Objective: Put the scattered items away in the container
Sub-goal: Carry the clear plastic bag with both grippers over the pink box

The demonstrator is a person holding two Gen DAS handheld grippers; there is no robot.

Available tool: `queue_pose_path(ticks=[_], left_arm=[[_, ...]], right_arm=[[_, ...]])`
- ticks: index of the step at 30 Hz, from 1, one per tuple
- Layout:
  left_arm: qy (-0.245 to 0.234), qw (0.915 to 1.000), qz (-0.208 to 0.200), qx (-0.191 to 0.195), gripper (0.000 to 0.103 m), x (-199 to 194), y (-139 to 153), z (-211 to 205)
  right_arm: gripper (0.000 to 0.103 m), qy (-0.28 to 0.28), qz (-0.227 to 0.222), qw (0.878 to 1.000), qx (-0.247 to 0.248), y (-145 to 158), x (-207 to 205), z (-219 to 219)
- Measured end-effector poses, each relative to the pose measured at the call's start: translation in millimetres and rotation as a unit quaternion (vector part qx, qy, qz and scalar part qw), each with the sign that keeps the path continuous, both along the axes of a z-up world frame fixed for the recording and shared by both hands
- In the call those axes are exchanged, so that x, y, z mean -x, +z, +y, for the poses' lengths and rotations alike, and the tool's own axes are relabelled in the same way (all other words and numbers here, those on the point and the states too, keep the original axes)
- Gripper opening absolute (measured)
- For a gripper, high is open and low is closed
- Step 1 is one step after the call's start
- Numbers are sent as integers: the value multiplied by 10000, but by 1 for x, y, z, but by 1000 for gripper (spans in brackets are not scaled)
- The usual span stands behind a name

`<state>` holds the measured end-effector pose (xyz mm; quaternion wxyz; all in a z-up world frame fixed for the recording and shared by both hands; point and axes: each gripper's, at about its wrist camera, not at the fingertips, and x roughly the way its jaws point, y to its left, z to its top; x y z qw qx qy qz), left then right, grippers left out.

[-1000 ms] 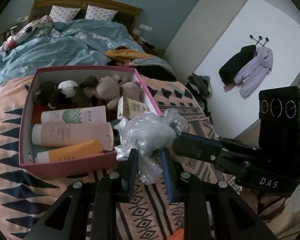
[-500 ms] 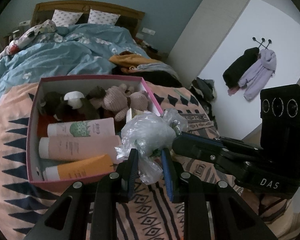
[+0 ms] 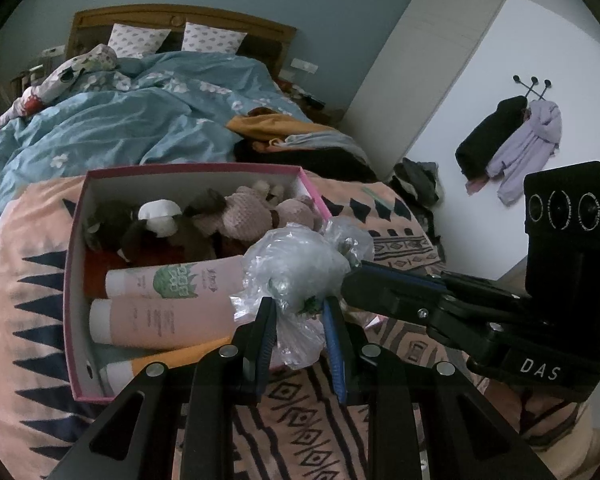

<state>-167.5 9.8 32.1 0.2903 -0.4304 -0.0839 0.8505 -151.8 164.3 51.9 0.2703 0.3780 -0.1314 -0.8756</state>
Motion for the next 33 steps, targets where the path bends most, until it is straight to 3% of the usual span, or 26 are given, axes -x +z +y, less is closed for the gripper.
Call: queue_pose_path(ticks=[33], left_arm=[[146,9997,-109,182,23,47,-17,2]], right_arm=[[9,-114,-127,9998,-87,-16,45,-1]])
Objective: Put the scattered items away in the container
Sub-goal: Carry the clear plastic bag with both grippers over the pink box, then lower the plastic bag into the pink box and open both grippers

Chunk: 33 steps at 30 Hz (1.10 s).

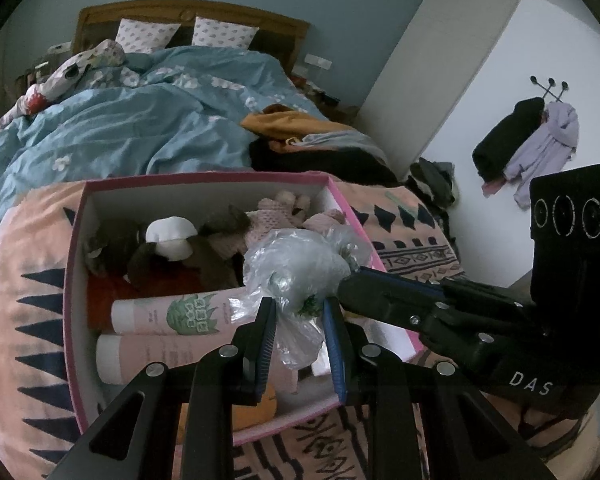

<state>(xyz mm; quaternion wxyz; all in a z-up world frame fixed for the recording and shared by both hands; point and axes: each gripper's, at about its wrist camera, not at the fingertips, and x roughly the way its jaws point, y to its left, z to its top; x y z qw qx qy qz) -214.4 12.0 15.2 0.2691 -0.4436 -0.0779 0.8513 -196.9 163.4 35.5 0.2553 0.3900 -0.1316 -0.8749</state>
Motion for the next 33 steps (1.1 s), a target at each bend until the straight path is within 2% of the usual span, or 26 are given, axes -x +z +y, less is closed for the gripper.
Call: queue_pose_path(ticks=[5,14,19,21,25,26,28,30,33], left_arm=[[56,9999,-63,121,23,13,-12,2],[409,9974,-507,296,24,39,-58,-2],[489,9975,-408,298,34,30,-60,-7],[519,9971,-453,310,39,29,-62,-8],[693,9963,-381,323,58,22,-60,-14],[712,9964,-357,302,69,19,-58,-16],[819,9961,-257,210,82,6,-51,-24],[911,9957,-153,113,85,-6,-43,-30],[1022,9946,-166,-31,94,-26,-32,-39]], right_arm=[[9,-32,-91,9999,-101,-10,15,-1],[10,-300,-297,9963,-754,-48,47,-6],[13,-462,-306,9960,-700,-53,41,2],[14,-352,-291,9972,-599,-52,35,0],[14,-263,-444,9961,-715,-59,36,-8],[15,-288,-513,9957,-718,-62,36,-7],[18,-366,-532,9955,-698,-62,34,-4],[25,-416,-482,9960,-620,-57,28,-1],[45,-449,-325,9972,-494,-43,9,3]])
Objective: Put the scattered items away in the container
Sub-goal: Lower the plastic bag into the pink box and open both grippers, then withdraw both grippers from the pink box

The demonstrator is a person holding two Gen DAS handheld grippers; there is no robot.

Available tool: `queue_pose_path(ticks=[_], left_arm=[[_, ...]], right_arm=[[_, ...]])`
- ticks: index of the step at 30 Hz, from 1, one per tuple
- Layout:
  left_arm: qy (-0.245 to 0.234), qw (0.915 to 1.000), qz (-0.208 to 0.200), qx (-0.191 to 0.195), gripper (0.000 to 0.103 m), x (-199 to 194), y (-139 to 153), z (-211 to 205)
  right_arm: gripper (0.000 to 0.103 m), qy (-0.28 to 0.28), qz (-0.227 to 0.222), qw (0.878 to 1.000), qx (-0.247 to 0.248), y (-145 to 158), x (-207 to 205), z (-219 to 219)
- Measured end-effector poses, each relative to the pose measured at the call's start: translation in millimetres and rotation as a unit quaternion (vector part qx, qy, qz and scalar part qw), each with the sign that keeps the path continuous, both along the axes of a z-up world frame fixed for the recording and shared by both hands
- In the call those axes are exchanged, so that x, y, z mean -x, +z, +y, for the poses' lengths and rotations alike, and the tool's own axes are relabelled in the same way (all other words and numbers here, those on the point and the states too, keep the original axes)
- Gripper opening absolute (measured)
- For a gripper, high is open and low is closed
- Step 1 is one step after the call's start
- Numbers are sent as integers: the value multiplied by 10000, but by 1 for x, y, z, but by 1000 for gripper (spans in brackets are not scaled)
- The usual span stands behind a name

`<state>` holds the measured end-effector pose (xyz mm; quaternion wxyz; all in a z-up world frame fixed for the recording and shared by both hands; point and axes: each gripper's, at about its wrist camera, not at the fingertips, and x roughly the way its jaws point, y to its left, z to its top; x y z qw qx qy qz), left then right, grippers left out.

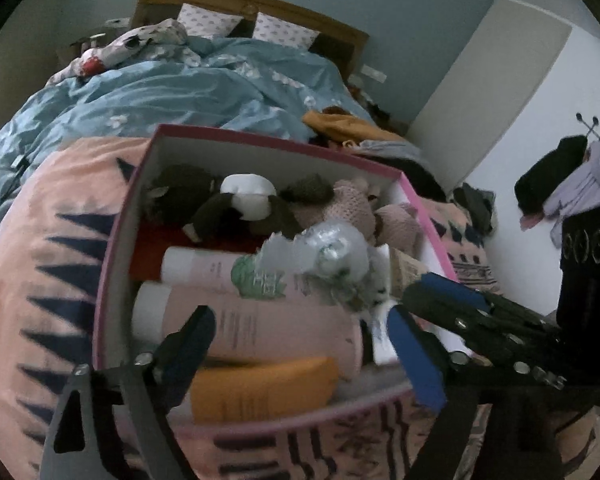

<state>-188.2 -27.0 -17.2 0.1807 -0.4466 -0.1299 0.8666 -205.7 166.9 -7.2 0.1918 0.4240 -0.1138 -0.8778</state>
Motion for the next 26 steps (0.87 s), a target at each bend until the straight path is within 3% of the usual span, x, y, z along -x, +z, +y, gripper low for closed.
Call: queue_pose_path(ticks=[1,4,5,7,10,19,26], left_arm=[[12,10000,-8,-30,100,-4,2,-1],[185,9998,-20,-63,102,-24,9,-8],[191,9998,-61,-41,102,-30,10,-9],[118,9994,-326,-33,102,-43,8,-8],[175,9987,-465,-63,102,-61,4,-8],[200,9972,-637,337,102,-113,1,-1],[458,9906,-524,1176,102,-139,4,8]], right_arm=[[58,15,56,10000,36,6,-9,0],[69,-11,150,9999,51,16,-36,1],[77,-10,144,9999,77,17,-44,1],[87,-59,128,9998,126,19,-63,2],[93,-78,35,9999,143,17,-92,1],[101,-68,-242,9997,40,6,-141,-3],[101,-123,-176,9998,3,7,-159,0]])
